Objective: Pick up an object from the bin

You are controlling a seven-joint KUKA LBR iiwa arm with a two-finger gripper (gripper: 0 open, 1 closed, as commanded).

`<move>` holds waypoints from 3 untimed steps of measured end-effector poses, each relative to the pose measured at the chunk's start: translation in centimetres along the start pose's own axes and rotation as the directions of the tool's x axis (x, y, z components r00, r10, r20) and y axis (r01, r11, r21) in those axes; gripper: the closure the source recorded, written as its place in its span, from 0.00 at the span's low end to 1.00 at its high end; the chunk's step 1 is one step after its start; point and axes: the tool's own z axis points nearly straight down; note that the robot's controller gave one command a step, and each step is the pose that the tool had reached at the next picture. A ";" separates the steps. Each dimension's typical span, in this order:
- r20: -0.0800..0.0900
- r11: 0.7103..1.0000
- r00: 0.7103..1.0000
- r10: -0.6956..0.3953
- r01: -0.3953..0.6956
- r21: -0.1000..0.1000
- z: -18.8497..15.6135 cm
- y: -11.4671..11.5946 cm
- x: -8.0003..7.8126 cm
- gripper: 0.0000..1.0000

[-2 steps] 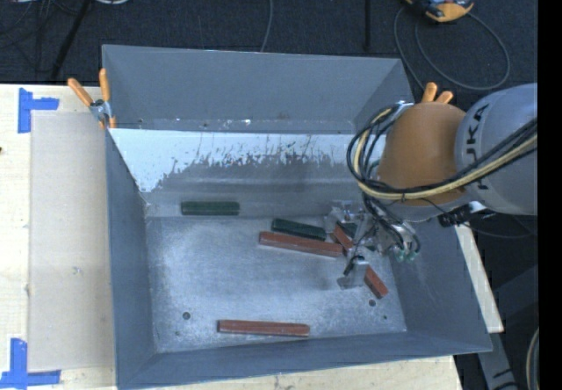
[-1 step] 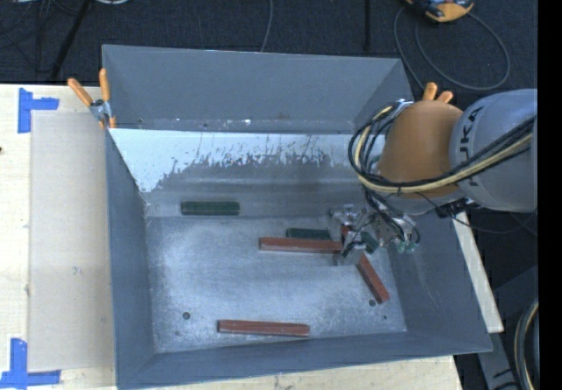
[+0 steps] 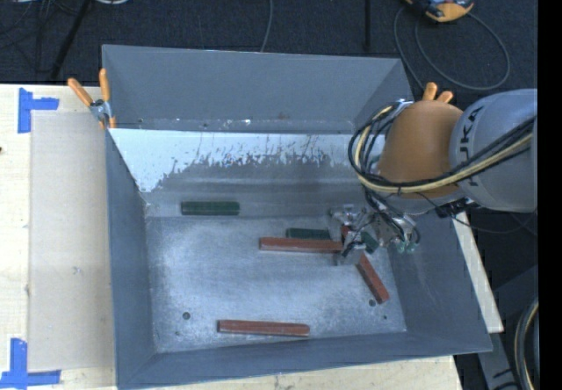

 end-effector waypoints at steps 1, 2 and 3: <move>-0.015 0.997 0.997 -0.077 0.077 -0.005 -3.6 -1.6 -0.7 1.00; -0.006 1.000 1.000 -0.018 0.018 -0.001 -14.9 -2.8 0.0 0.00; -0.011 1.000 1.000 -0.018 0.018 -0.002 -14.7 -2.8 0.1 0.00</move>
Offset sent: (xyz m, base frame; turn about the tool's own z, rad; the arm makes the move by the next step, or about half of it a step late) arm -0.0012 -0.0284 0.1471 -0.0173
